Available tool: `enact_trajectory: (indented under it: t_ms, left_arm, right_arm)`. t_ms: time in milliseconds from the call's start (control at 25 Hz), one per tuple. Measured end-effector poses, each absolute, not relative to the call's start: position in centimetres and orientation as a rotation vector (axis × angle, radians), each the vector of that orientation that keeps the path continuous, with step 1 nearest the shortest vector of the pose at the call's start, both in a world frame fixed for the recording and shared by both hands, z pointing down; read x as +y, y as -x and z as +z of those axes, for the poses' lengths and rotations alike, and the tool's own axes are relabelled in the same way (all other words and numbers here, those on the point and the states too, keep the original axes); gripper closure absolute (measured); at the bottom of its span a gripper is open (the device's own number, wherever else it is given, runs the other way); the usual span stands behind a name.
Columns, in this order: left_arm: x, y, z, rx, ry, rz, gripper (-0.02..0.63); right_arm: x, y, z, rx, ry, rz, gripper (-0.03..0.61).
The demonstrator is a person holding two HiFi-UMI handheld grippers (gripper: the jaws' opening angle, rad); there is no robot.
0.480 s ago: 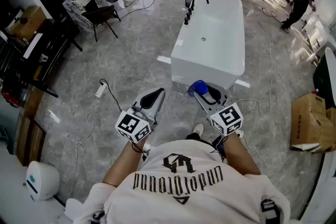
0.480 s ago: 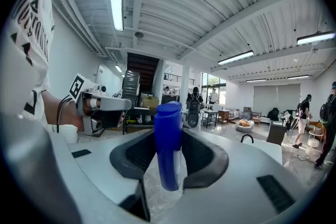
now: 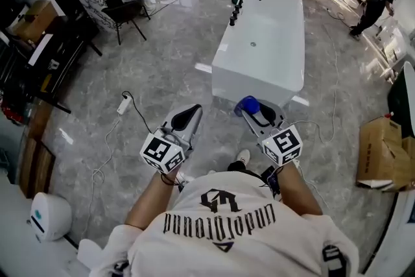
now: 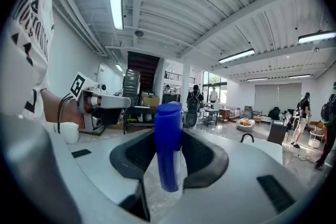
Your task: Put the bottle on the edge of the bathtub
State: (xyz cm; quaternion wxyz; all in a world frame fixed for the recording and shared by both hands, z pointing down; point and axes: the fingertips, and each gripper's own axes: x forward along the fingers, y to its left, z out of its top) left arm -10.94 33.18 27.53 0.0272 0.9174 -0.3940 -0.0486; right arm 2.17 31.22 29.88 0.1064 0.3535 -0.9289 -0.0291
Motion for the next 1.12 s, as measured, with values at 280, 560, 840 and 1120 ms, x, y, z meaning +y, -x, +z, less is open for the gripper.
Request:
enact_trajectory:
  t_ms: [280, 560, 840, 1120]
  left_arm:
    - [31.7, 9.8, 28.9, -1.213, -2.810, -0.113, 0.598]
    - [27.1, 6.1, 29.4, -1.201, -2.807, -0.086, 0.598]
    - [21.2, 1.1, 29.9, -1.189, -2.810, -0.057, 0.598]
    - [14.8, -4.1, 30.4, -1.220, -2.793, -0.039, 0.598]
  right_arm:
    - [29.3, -3.1, 30.5, -2.750, -1.042, -0.052, 0.423]
    - [24.7, -6.3, 31.0, -2.753, -1.054, -0.037, 0.423]
    - [19.3, -11.5, 31.5, -2.744, -1.064, -0.021, 0.423]
    - [13.7, -15.8, 32.1, -2.757, -0.981, -0.022, 0.423]
